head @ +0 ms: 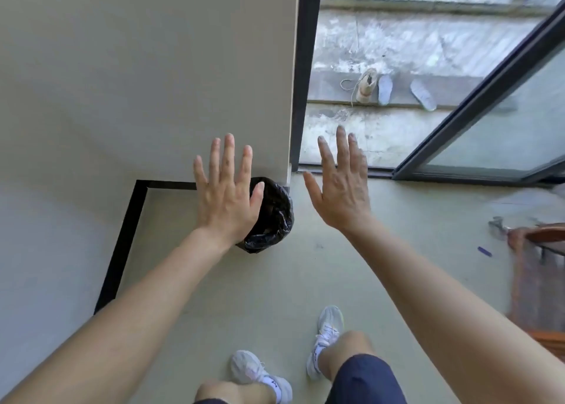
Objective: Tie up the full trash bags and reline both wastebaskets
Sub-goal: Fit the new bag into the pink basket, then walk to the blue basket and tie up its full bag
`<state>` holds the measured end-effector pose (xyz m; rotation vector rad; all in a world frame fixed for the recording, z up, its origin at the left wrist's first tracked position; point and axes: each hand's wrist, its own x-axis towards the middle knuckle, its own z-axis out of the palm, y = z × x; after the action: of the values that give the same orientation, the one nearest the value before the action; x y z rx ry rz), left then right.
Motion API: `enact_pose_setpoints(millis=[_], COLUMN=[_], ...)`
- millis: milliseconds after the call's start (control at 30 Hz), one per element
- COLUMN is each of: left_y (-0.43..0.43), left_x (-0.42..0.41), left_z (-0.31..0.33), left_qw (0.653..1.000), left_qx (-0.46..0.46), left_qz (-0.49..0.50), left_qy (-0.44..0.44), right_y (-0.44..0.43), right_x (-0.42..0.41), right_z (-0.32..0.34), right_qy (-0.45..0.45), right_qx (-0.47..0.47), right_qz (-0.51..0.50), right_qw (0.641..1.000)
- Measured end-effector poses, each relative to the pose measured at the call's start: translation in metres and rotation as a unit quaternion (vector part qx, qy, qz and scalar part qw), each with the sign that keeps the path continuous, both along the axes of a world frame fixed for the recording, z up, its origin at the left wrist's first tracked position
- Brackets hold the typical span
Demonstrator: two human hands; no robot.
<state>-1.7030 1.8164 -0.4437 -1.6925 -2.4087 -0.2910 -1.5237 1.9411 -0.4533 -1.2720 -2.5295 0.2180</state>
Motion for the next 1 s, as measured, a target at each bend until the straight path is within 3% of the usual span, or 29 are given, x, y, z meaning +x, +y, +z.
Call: enact_pose_setpoints(millis=[267, 400, 600, 767, 833, 1000], left_y=[0.078, 0.089, 0.068, 0.036, 0.010, -0.097], left_x=[0.048, 0.078, 0.156, 0.287, 0.357, 0.529], left_z=[0.296, 0.387, 0.408, 0.382, 0.384, 0.424], left_qw=[0.982, 0.962, 0.924, 0.877, 0.844, 0.746], left_qx=[0.116, 0.203, 0.276, 0.217, 0.197, 0.176], left_qz=[-0.130, -0.161, -0.262, -0.424, -0.491, -0.627], left_qy=[0.076, 0.084, 0.047, -0.067, -0.092, -0.139], right_y=[0.057, 0.055, -0.036, -0.170, -0.235, -0.424], right_x=[0.098, 0.141, 0.236, 0.363, 0.417, 0.540], right_z=[0.276, 0.366, 0.390, 0.363, 0.367, 0.408], right_qy=[0.016, 0.019, 0.036, -0.078, -0.090, -0.122], right_qx=[0.133, 0.215, 0.266, 0.229, 0.227, 0.246], right_qz=[-0.053, -0.111, -0.241, -0.359, -0.427, -0.602], right_qw=[0.990, 0.970, 0.933, 0.901, 0.871, 0.749])
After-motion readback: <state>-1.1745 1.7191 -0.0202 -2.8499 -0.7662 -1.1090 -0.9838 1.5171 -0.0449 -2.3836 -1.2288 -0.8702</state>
